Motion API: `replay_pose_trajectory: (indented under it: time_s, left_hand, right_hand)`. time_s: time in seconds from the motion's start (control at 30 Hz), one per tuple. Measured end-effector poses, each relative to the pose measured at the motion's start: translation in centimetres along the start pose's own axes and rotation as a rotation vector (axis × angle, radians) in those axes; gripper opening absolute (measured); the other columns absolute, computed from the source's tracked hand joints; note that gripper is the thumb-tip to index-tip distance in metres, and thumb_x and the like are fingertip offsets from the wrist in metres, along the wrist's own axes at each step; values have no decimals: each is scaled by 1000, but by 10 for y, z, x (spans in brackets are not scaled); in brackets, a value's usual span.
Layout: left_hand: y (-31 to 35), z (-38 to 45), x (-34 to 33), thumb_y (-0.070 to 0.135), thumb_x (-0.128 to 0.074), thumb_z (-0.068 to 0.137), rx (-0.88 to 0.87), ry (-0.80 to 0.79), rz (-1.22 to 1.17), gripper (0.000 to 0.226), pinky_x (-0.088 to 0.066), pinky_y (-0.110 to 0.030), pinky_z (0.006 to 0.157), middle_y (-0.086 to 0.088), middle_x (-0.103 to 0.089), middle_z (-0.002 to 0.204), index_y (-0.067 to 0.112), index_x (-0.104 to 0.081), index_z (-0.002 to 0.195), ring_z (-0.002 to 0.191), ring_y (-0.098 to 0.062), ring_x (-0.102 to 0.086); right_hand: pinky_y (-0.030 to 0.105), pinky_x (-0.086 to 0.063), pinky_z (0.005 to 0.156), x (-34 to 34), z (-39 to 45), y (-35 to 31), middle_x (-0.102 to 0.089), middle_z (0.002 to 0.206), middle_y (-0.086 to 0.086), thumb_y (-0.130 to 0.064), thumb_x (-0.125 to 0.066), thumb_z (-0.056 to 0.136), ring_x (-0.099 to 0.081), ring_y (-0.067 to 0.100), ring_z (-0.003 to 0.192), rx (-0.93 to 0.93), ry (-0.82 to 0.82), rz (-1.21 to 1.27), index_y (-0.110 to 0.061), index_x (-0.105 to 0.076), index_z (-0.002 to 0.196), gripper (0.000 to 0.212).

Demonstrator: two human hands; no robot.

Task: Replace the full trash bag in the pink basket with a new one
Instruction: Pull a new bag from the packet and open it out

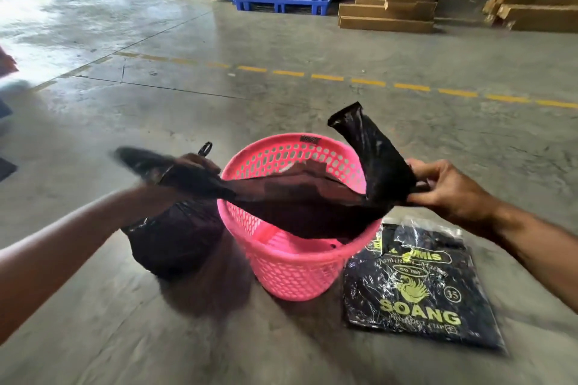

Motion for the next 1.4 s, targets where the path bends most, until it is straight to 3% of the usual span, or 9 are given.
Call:
replay_pose_trajectory:
  time_s: [0.07, 0.23, 0.37, 0.5, 0.67, 0.8, 1.0, 1.17, 1.4]
  left_hand:
    - [-19, -23, 5, -11, -61, 80, -7, -38, 133, 28, -51, -9, 87, 23, -76, 99, 6, -83, 85, 96, 8, -68]
    - [-58, -85, 6, 62, -85, 63, 119, -92, 208, 48, -52, -20, 95, -8, -62, 121, 28, -85, 98, 116, -9, -62]
    - [-86, -112, -22, 30, -76, 79, 381, -165, -45, 37, -53, -19, 88, -18, -72, 122, 20, -81, 114, 102, -17, -67]
    - [-100, -118, -36, 18, -52, 84, 567, -94, -215, 44, -56, -31, 87, -23, -69, 130, 22, -76, 121, 105, -27, -69]
    - [-65, -101, -25, 13, -55, 92, 202, 332, 133, 31, -58, -30, 77, -21, -69, 108, 34, -76, 101, 89, -23, -69]
    - [6, -103, -40, 31, -62, 90, -215, 383, 575, 17, -50, -24, 80, 2, -61, 100, 25, -69, 105, 84, -5, -62]
    - [21, -105, -89, 56, -92, 60, -372, 172, 857, 78, -51, -40, 94, -8, -55, 117, 13, -67, 120, 106, -28, -60]
    - [-3, -104, -100, 35, -91, 61, -277, 184, 945, 71, -53, -48, 95, -6, -53, 120, 17, -65, 124, 110, -29, -58]
    - [1, -104, -76, 14, -79, 77, -198, 56, 573, 29, -60, -27, 76, 8, -74, 95, 20, -72, 105, 83, -8, -73]
  right_hand:
    - [51, -48, 99, -7, -28, 18, -69, 113, 14, -36, -88, 67, -61, 35, 112, -28, 31, 8, -13, -82, 90, 33]
    - [31, -54, 81, -37, -67, 76, -65, 101, -1, -19, -79, 79, -63, 9, 91, -102, -4, -66, -16, -82, 91, 12]
    - [22, -59, 70, -47, -83, 147, -80, 94, 4, 7, -60, 87, -74, 6, 80, -440, -20, 305, -9, -78, 97, 26]
    - [24, -58, 74, -44, -101, 180, -79, 108, 3, -37, -82, 75, -74, 27, 100, -486, -99, 348, -26, -73, 119, 45]
    - [22, -53, 57, 4, -87, 191, -80, 87, 2, 3, -60, 92, -75, 25, 80, -611, 266, 11, -9, -72, 117, 30]
    - [20, -56, 60, 38, -88, 119, -76, 86, 10, -13, -59, 95, -70, 23, 69, -309, 717, -215, -21, -71, 99, 15]
    - [35, -44, 71, -77, -92, -9, -61, 79, -4, -34, -79, 78, -58, 16, 71, 312, 410, -684, -19, -64, 87, 23]
    - [43, -45, 72, -131, -85, 27, -56, 91, 5, -35, -73, 71, -57, 29, 82, 305, 204, -1075, -16, -60, 98, 35]
    - [41, -51, 73, -91, -88, 41, -59, 91, 0, -4, -65, 73, -61, 24, 80, 277, 291, -692, -16, -58, 90, 22]
Point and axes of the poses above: each hand's wrist, its own z-axis towards the middle knuckle, its own x-axis out of the back of the hand, y = z × x, the point moved 4 cm from there along z, towards the middle knuckle
